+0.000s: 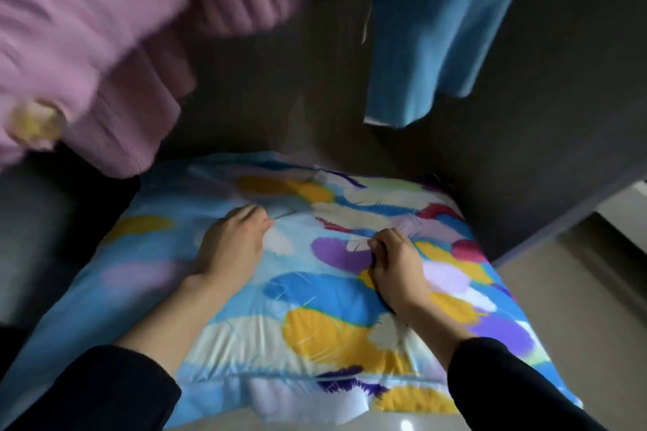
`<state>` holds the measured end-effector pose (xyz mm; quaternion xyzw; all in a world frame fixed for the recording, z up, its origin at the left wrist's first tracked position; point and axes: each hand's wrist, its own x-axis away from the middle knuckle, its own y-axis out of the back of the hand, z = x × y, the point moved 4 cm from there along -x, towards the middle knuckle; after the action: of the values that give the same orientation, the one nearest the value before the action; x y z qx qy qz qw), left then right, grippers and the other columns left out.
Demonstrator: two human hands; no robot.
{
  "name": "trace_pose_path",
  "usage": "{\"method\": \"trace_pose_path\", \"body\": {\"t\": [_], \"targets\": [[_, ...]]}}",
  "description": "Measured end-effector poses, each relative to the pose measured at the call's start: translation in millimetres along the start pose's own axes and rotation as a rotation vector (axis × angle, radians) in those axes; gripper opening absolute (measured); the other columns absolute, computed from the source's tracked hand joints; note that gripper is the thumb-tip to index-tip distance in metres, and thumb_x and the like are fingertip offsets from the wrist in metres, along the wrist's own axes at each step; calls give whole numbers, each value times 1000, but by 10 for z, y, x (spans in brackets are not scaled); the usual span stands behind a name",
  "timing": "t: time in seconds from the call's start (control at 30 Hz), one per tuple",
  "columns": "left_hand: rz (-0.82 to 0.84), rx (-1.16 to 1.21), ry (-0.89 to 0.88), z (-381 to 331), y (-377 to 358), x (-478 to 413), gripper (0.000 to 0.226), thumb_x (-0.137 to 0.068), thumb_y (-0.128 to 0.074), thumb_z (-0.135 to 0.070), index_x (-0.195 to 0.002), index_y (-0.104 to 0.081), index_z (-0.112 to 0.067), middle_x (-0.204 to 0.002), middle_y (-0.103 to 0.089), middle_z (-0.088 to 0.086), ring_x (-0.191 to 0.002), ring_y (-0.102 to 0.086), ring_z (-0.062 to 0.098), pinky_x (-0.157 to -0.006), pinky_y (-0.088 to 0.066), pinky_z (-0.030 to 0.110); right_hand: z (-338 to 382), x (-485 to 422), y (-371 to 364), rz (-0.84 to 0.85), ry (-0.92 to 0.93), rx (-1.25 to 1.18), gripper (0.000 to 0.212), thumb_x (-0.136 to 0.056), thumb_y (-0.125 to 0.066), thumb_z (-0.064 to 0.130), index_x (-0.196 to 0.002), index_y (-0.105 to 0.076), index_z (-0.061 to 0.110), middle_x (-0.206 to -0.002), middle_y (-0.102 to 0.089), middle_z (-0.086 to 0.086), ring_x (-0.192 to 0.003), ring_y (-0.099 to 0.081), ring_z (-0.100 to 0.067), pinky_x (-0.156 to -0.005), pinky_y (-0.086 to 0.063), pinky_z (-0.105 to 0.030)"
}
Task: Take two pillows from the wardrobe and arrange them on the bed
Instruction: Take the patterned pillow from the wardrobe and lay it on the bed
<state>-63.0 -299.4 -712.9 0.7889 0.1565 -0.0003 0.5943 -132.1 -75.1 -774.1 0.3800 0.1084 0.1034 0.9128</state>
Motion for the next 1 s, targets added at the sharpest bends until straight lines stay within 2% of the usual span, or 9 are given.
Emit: {"method": "trace_pose_path", "body": {"t": [0.2,0.33,0.43,0.53,0.67,0.77,0.87,0.93,1.0], "targets": [[230,56,-57,-656,667,356,20,-91,-50,-18,-76,-58,-6,-87,-65,17,-87,-61,37,-69,-50,46,301,871,949,17,-217,31,15,-85,-54,0,-70,-54,3,-73,-58,-17,-72,-54,-34,-61,-27,-25],[293,124,-76,-1166,1079,632,20,-91,-52,-15,-73,-56,-6,-85,-64,17,-88,-60,36,-68,-49,48,552,1074,1737,-8,-321,22,23,-69,-54,-7,-62,-43,11,-67,-53,-15,-62,-47,-28,-55,-20,-26],[297,181,-79,-1482,1411,862,23,-89,-52,-12,-67,-53,-8,-77,-63,16,-81,-60,35,-63,-48,46,736,1159,2228,66,-311,51,30,-63,-56,-3,-61,-35,18,-65,-45,-8,-59,-38,-24,-54,-21,-28],[315,217,-50,-1694,1745,1083,26,-88,-53,-9,-62,-48,-7,-70,-60,18,-75,-59,36,-62,-46,46,918,1400,2594,134,-297,42,30,-60,-58,-3,-60,-36,17,-66,-46,-5,-61,-38,-24,-53,-21,-28],[346,203,-24,-2082,2170,1401,27,-85,-46,-16,-62,-50,-3,-70,-60,22,-74,-59,37,-63,-43,44,1101,1748,3135,174,-222,24,29,-61,-61,-4,-64,-40,15,-71,-45,-4,-64,-37,-22,-51,-16,-27],[349,200,-22,-2613,2344,1543,24,-89,-52,-10,-67,-53,-2,-78,-62,23,-81,-59,38,-67,-44,45,1014,1932,3718,148,-200,42,28,-59,-60,-5,-63,-41,15,-69,-47,-7,-66,-40,-25,-56,-20,-27],[326,194,-28,-3280,2422,1656,21,-90,-53,-15,-72,-55,-4,-85,-65,18,-88,-60,34,-70,-46,44,784,2073,4413,58,-218,184,15,-65,-57,-1,-65,-49,13,-73,-56,-5,-78,-40,-23,-66,-26,-33],[331,203,-64,-3771,2438,1671,20,-90,-53,-20,-75,-58,-7,-91,-66,14,-92,-60,31,-73,-47,42,612,2095,4915,6,-217,199,12,-66,-56,0,-66,-51,10,-71,-58,-6,-77,-41,-24,-65,-32,-37],[356,193,-141,-4274,2422,1601,20,-91,-52,-24,-78,-61,-11,-97,-67,9,-99,-58,26,-77,-45,38,448,2041,5417,-27,-212,172,10,-72,-54,-1,-67,-50,7,-73,-57,-13,-74,-50,-32,-62,-39,-40]]}}
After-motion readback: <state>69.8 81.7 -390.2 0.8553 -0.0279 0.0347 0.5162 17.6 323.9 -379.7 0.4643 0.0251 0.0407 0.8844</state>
